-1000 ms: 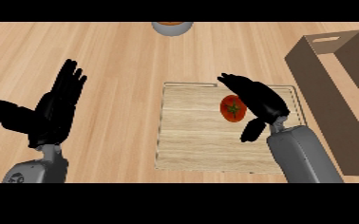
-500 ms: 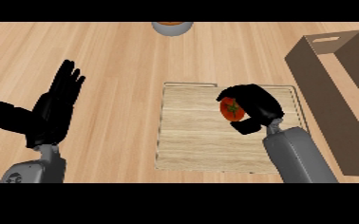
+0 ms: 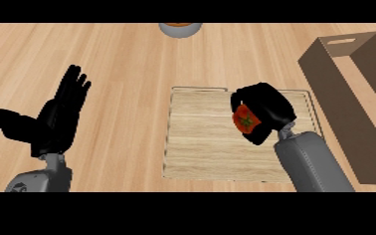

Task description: Pick the tomato from the tray and place it in the cardboard box

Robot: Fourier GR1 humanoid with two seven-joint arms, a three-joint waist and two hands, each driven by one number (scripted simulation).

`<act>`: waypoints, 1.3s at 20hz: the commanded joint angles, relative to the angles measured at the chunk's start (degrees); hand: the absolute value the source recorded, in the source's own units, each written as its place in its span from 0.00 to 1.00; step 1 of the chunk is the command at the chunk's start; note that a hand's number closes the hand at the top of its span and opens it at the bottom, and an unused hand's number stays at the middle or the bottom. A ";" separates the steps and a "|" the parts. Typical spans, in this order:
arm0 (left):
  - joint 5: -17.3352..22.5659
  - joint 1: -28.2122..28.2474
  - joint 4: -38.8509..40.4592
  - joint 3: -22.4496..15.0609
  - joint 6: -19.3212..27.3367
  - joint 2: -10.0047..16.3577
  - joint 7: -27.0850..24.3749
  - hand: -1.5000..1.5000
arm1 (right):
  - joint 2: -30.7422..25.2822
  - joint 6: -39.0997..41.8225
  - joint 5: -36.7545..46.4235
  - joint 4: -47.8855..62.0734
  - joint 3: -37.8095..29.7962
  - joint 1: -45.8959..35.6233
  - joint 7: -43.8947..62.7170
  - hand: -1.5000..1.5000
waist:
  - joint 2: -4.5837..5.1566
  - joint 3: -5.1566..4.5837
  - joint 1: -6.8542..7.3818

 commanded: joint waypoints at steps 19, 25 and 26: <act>0.42 2.18 -2.94 -0.28 -1.01 -0.05 1.37 0.50 | 9.40 3.32 2.28 -29.82 23.14 -4.39 54.20 1.00 | -0.25 -0.03 0.08; -0.32 0.42 -0.78 0.24 0.19 -0.49 0.92 0.50 | 9.40 -2.25 6.59 -34.81 16.44 -6.46 62.63 1.00 | -0.13 -0.02 -0.44; 1.78 1.37 -0.94 1.92 -1.94 1.24 1.19 0.50 | 9.40 -4.87 8.95 -33.73 17.19 -7.77 65.58 1.00 | -0.14 -0.04 -0.06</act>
